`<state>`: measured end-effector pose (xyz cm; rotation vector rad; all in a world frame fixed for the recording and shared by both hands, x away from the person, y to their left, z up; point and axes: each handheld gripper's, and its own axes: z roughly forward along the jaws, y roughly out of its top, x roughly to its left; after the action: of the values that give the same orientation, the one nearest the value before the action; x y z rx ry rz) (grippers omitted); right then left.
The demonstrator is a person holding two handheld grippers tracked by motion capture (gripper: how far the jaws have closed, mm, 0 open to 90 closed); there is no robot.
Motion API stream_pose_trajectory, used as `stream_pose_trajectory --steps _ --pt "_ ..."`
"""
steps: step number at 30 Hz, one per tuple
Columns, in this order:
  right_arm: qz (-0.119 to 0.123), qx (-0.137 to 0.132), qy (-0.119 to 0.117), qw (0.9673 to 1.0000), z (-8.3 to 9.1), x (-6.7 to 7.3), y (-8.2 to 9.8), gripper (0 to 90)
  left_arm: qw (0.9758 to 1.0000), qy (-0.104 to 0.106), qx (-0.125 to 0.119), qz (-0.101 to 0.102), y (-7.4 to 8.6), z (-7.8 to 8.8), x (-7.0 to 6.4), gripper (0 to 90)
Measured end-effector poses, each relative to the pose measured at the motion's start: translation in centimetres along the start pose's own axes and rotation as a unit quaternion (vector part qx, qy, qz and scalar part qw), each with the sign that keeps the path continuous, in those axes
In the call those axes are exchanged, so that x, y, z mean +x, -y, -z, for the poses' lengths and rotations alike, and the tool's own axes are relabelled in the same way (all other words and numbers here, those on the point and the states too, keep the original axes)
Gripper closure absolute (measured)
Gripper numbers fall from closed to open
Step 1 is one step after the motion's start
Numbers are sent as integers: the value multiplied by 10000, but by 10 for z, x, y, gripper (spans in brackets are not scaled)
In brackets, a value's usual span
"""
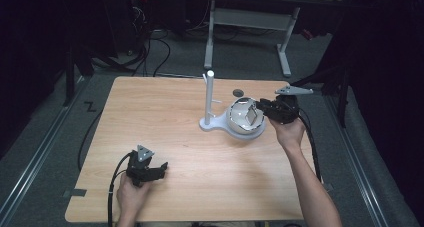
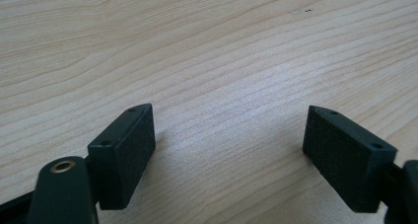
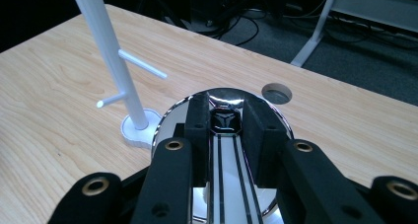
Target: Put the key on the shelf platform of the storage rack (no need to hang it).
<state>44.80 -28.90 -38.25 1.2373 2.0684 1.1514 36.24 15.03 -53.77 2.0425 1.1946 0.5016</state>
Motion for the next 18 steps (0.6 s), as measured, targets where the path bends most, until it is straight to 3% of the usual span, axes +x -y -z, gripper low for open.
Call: stream_pose_trajectory --steps 8,18 --pt "-67 135 -4 9999 -14 -2 3 744 10000 2 4 -5 0 0 0 205" --pt "-51 247 -147 9996 -28 7 5 744 10000 0 1 -5 0 0 0 205"
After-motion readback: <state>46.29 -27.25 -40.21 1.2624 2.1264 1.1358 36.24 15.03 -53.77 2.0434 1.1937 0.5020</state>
